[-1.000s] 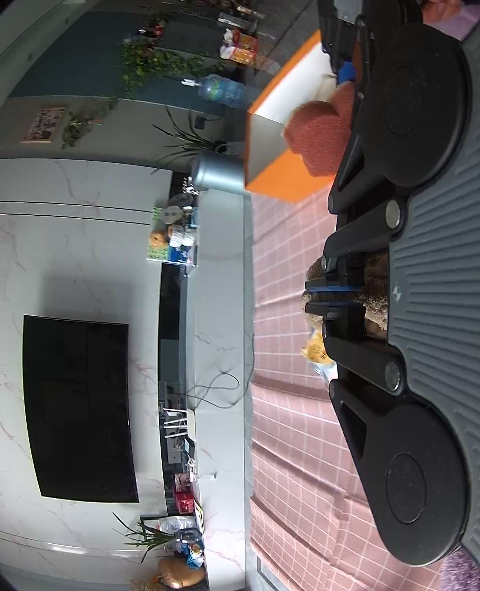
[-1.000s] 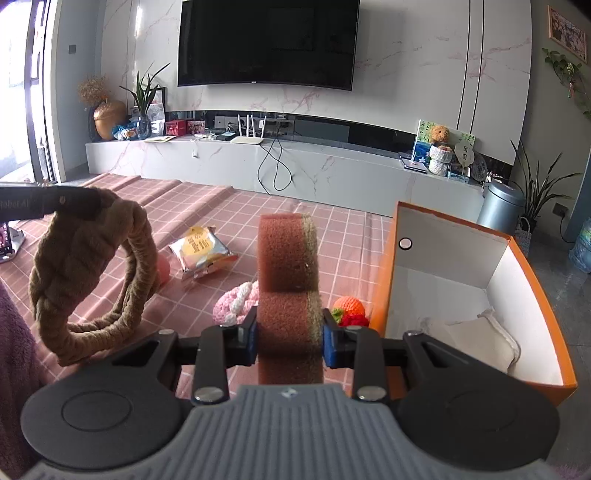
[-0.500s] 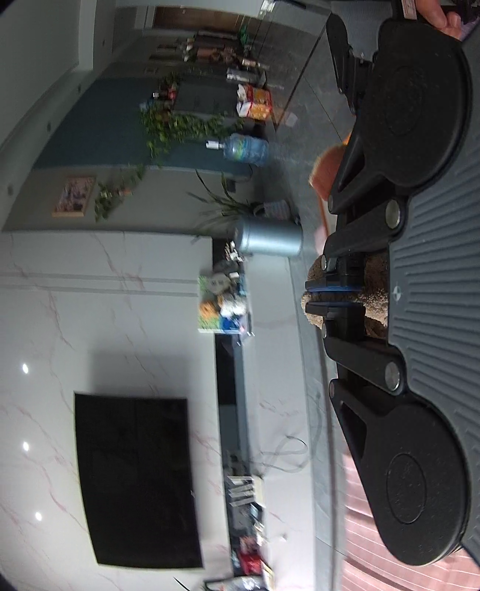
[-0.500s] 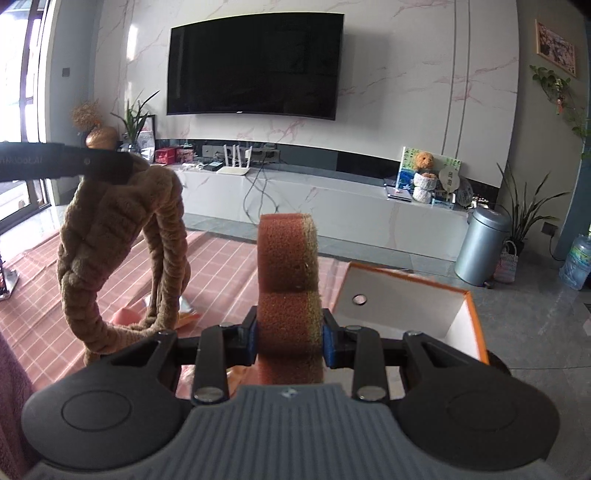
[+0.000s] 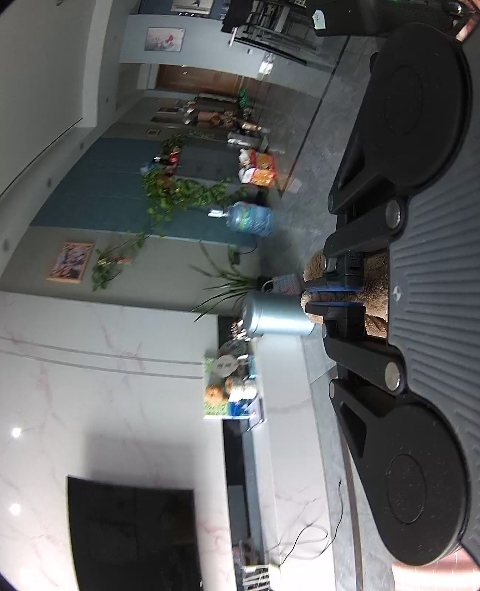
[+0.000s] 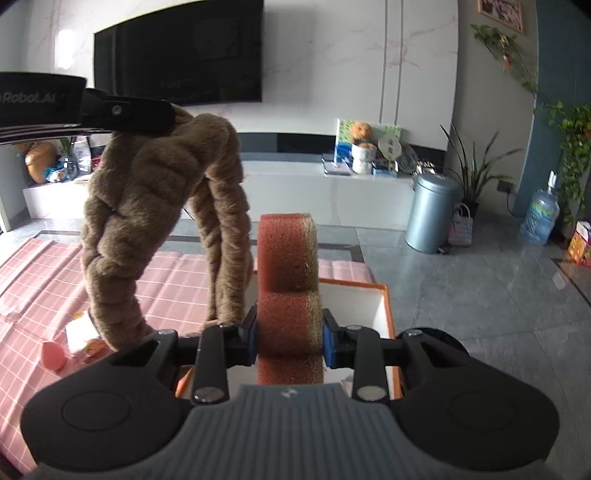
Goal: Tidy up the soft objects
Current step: 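Lift the sponge with the right tool while the left tool lifts the towel toward the box, then lower the towel and sponge into the orange box and open both tools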
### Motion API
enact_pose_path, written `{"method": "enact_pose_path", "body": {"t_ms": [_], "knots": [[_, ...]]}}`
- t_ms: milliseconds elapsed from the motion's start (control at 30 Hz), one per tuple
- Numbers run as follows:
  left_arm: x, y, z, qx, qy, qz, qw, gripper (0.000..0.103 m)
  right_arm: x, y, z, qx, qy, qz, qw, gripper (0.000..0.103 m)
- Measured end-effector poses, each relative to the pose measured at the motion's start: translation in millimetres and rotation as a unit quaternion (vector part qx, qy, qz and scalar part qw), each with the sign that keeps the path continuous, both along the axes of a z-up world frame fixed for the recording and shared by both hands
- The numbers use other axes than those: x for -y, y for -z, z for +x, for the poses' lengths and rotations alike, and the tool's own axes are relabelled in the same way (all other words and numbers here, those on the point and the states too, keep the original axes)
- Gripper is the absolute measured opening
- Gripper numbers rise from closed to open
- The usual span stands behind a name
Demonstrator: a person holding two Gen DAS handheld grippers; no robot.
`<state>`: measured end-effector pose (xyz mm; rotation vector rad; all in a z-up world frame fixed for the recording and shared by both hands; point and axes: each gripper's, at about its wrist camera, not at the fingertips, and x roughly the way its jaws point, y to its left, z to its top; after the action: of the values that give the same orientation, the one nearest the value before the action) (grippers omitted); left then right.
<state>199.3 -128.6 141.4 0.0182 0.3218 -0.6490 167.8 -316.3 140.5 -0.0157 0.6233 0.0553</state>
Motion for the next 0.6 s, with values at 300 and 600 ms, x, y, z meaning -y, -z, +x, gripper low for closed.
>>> {"method": "enact_pose_path", "body": {"t_ms": [300,600], "knots": [[37.1,61.9,55.2,-0.07,-0.009,0.053,0.9961,0.005,33.6,55.8,66.5,-0.083,0.044,0.067,0.993,0.032],[40.5,119.6,80.4,-0.163,-0.016,0.156,0.9741,0.005,30.1,94.0,92.5,-0.121,0.055,0.072,0.989,0.032]]}}
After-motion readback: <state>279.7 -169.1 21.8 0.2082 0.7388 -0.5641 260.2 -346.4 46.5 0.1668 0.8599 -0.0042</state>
